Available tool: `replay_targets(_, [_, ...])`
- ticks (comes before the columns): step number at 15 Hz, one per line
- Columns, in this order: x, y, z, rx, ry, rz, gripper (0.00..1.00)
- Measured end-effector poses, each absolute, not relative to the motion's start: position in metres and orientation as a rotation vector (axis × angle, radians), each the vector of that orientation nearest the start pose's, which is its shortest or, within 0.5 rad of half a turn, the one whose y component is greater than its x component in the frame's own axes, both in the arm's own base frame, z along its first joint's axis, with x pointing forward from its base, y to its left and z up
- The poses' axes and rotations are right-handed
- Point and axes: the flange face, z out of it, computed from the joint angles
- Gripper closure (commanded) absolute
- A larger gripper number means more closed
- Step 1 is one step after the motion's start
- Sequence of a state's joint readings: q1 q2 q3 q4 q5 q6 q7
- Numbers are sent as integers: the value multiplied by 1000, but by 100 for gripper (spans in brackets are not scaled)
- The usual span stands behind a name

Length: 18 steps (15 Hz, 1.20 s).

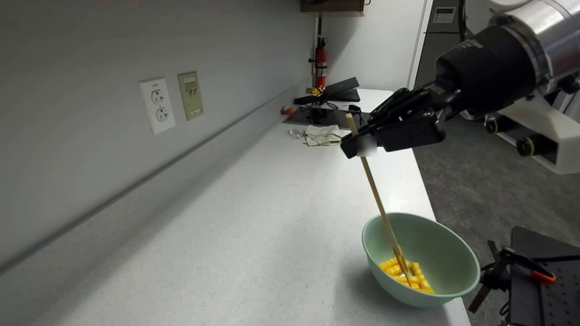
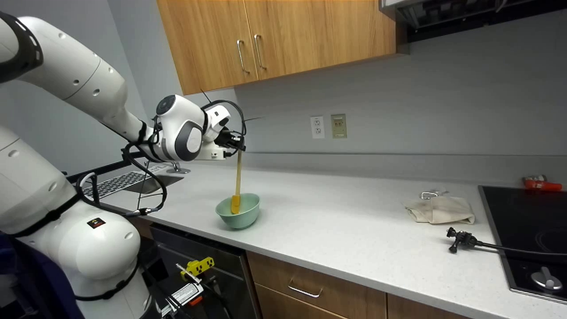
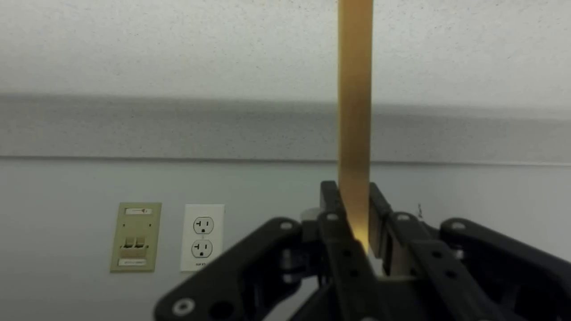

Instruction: Use the wooden spatula to stir the contents in the green bowl

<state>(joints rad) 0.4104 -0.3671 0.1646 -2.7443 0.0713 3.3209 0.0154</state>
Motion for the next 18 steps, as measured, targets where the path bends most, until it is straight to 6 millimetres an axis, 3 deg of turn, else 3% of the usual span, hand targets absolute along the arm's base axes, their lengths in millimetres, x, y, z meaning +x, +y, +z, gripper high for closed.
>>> replay_targets(18, [379,198,438,-2621,-524,-1261,96])
